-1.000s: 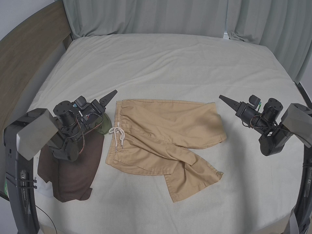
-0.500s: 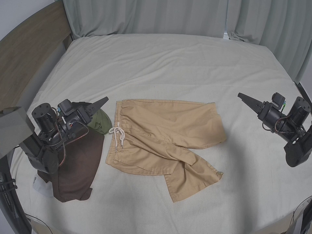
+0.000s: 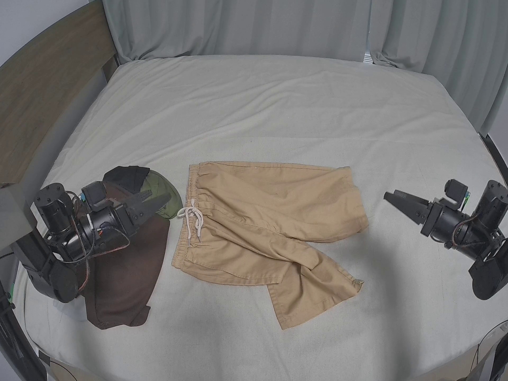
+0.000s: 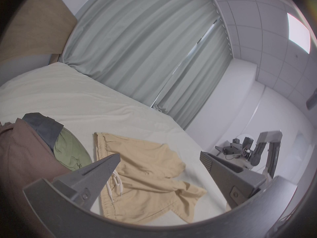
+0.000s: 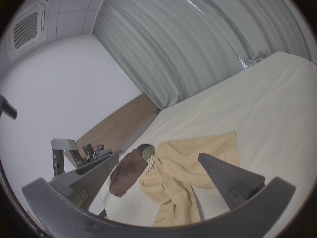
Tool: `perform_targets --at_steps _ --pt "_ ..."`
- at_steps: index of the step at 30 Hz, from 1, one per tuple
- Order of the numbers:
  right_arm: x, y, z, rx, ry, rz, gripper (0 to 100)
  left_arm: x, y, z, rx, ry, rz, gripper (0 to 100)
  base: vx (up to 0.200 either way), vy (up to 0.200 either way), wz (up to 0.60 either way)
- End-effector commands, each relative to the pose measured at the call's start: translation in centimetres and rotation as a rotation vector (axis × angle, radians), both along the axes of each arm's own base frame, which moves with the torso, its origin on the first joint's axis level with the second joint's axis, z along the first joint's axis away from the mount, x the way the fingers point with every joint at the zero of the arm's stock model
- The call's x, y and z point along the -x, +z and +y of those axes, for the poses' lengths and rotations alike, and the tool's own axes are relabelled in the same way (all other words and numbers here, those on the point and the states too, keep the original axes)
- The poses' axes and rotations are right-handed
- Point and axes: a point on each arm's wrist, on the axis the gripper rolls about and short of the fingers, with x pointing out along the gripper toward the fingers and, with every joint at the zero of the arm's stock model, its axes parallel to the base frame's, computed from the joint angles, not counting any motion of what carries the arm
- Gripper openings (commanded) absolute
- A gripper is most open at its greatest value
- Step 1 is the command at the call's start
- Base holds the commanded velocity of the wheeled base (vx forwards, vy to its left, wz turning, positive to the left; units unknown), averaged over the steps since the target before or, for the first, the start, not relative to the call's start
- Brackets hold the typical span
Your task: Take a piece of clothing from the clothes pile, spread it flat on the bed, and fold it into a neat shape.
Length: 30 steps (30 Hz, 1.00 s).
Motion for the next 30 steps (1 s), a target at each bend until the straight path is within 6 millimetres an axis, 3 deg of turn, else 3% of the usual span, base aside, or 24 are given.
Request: perform_targets --at_steps 1,16,30 --pt "0.2 -2.8 0.7 0.039 0.025 0.095 100 0.3 -1.8 -0.1 -0.04 -0.012 0.04 100 0.0 0.0 0.0" --pt "0.3 -8.7 0.8 0.117 0.04 0.287 100 0.4 -3.6 0.0 -0.052 -0.007 0.098 100 0.0 0.0 0.0" --pt "0.4 -12.2 0.5 0.134 -0.009 0.444 100 0.1 -4.2 0.1 -0.066 -0.006 0.104 100 0.0 0.0 0.0"
